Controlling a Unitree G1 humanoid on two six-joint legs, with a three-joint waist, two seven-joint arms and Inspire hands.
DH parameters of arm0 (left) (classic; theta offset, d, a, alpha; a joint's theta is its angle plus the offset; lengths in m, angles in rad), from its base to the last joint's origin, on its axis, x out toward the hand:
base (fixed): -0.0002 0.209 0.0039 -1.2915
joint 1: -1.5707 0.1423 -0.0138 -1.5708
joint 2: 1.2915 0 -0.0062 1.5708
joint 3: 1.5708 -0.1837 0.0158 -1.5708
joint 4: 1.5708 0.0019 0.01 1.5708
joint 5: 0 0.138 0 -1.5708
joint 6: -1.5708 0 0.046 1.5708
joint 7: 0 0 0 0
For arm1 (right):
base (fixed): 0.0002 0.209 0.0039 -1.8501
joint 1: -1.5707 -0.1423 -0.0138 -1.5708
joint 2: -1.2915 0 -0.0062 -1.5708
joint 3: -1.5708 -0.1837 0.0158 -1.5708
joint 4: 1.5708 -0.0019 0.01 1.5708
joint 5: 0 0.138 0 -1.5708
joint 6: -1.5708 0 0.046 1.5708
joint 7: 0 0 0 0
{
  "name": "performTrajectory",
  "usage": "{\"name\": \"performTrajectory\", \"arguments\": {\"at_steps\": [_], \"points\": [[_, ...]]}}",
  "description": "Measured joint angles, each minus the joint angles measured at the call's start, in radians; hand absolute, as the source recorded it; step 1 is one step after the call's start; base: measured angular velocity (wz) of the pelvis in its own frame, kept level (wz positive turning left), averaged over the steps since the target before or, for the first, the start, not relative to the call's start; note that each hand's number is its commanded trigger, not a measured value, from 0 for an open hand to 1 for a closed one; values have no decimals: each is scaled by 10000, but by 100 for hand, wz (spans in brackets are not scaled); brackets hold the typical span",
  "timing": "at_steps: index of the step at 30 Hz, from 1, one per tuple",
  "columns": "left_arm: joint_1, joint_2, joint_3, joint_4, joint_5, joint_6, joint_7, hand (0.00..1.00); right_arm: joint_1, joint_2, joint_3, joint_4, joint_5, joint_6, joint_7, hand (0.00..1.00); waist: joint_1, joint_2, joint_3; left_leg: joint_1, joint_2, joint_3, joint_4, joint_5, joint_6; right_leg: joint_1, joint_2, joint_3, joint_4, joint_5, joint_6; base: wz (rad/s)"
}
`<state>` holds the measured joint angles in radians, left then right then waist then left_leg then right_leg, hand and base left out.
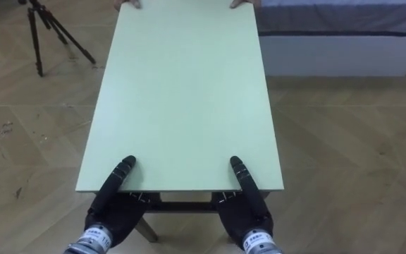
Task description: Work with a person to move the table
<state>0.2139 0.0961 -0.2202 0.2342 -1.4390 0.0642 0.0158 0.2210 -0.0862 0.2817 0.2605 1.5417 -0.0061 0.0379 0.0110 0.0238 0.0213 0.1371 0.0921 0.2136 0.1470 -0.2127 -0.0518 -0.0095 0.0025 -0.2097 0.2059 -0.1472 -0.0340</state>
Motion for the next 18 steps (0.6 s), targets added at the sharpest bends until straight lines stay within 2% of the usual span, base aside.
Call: {"name": "performTrajectory", "arguments": {"at_steps": [2, 6, 8, 11, 18], "points": [[-11, -6, -3, -48, -38, -6, -29, 100, -34, -63, 7, -99, 5, -3, -40, 100, -1, 34, -42, 11, -5, 1, 0, 0, 0, 0, -2, 2, 0, 0, 0, -5], [125, 24, -15, -610, -207, -59, -27, 100, -6, -213, 12, -622, 65, -24, -131, 100, -37, 50, -52, 4, -3, 11, 0, 0, 0, -16, 11, 14, -5, 0, 0, -2], [288, -78, -20, -942, -221, -173, -31, 100, 1, -197, 47, -881, 87, -89, -131, 100, -30, 93, -79, 75, -3, 8, 0, 0, 0, 24, 11, 106, -4, 0, 0, -10], [647, -63, -162, -1299, -185, -267, -129, 100, 392, -269, 110, -1342, 148, -179, -131, 100, -36, 87, -92, 144, 6, 6, 2, 0, 0, 155, -5, 127, -5, 0, 0, -3], [631, -67, -333, -1451, -2, -576, -202, 100, 527, -305, 122, -1803, 145, -281, -316, 100, -31, 82, -93, 143, -14, 33, -8, 0, 0, 87, 7, 78, -5, 0, 0, 1]]}}
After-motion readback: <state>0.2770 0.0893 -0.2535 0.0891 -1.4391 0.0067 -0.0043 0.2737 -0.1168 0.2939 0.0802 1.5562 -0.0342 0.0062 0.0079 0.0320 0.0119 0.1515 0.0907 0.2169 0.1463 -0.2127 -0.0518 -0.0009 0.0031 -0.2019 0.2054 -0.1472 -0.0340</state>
